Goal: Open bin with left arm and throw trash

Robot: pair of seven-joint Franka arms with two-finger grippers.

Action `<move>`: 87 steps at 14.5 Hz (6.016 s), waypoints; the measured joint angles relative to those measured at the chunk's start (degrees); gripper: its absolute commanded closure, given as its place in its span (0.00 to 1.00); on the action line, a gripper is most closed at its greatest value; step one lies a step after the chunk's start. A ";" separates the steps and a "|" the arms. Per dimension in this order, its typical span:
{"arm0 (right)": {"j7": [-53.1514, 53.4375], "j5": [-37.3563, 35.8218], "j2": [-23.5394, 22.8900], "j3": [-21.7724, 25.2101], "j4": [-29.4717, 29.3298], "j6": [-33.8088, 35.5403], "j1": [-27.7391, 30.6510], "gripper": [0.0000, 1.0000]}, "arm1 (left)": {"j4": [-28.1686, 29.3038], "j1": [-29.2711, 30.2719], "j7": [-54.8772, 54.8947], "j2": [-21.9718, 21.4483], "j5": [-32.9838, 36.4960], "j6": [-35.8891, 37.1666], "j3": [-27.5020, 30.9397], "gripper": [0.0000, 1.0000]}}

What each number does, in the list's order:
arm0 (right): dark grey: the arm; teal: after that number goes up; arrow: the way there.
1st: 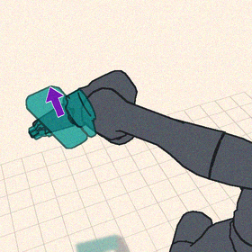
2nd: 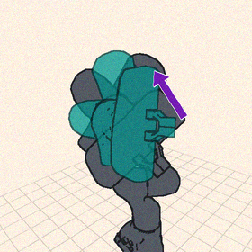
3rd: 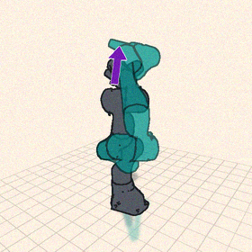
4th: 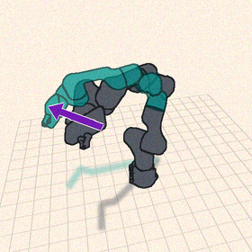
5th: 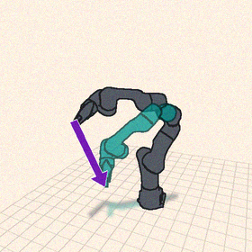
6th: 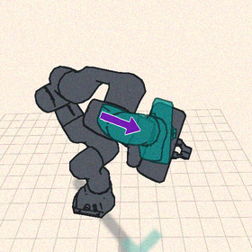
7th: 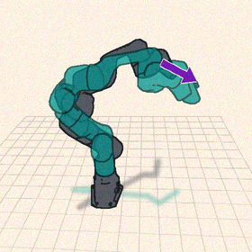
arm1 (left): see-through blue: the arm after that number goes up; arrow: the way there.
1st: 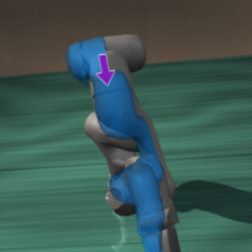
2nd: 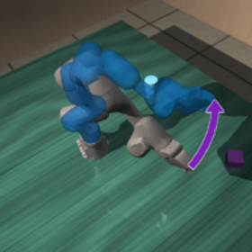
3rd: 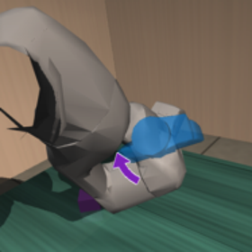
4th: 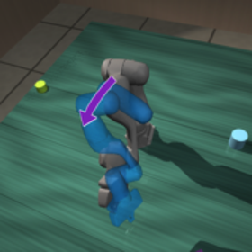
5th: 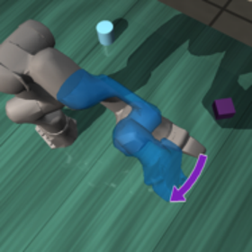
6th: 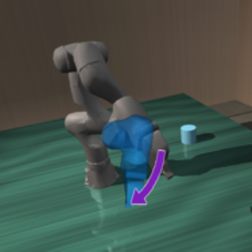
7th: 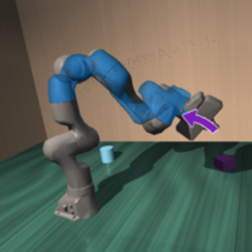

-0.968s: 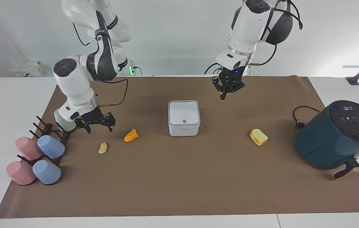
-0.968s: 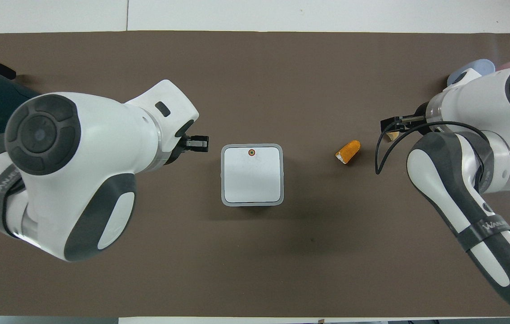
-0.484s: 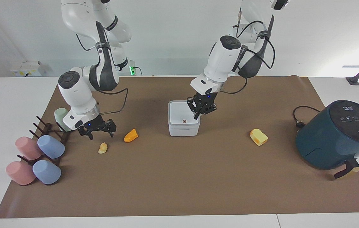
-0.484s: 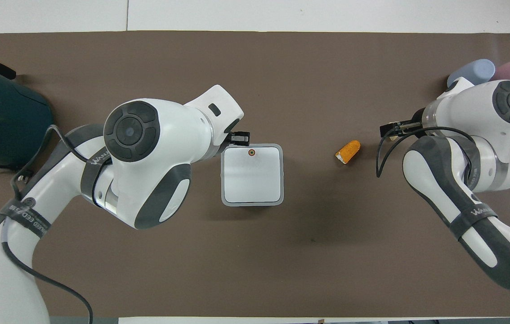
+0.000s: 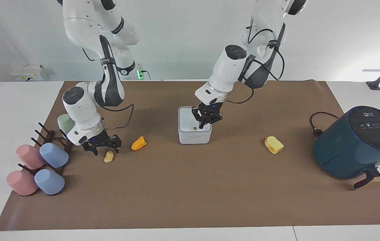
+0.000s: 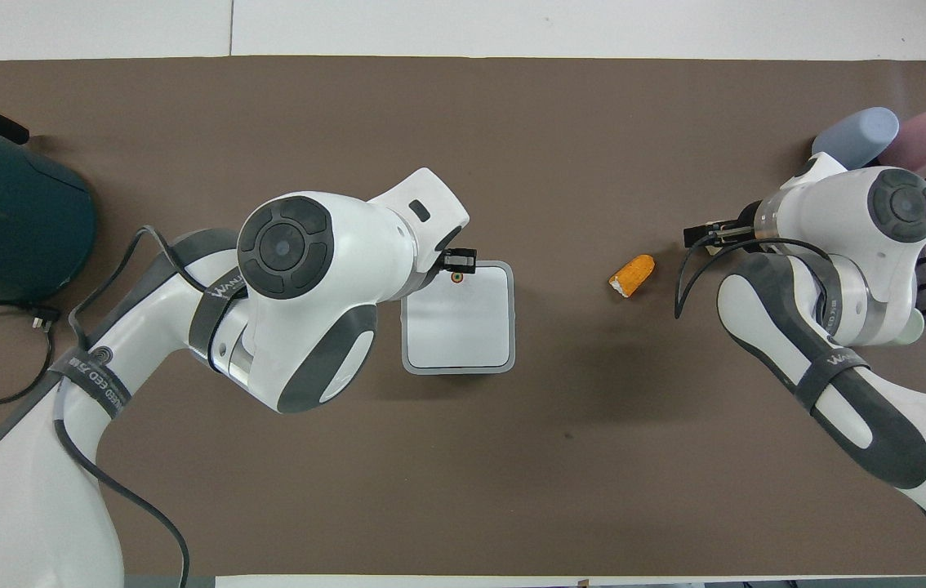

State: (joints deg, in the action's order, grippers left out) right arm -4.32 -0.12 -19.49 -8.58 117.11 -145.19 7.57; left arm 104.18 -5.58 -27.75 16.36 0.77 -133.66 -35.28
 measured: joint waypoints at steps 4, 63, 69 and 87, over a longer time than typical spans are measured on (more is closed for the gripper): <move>-1.25 -0.04 -0.05 -0.01 0.09 0.87 0.00 0.38 | 1.11 -0.19 -0.08 0.63 1.09 -1.72 -0.02 1.00; 50.00 -2.92 5.92 -28.21 -15.19 25.42 -3.71 0.00 | 16.00 2.23 5.01 -4.74 2.56 -4.66 29.87 1.00; 23.14 -2.96 6.83 -14.64 -13.30 24.31 -0.91 0.00 | 8.93 1.86 4.93 -9.04 2.42 6.99 23.71 1.00; 31.28 -2.40 2.41 -9.82 3.48 2.79 -0.39 0.06 | 3.43 0.75 -21.50 -6.15 -1.90 5.35 -3.07 0.00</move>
State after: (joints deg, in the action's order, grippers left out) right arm 26.96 -2.52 -17.07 -18.40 120.59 -142.40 7.18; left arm 107.61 -4.82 -49.25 10.21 -1.13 -128.31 -38.34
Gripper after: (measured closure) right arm 0.000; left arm 0.612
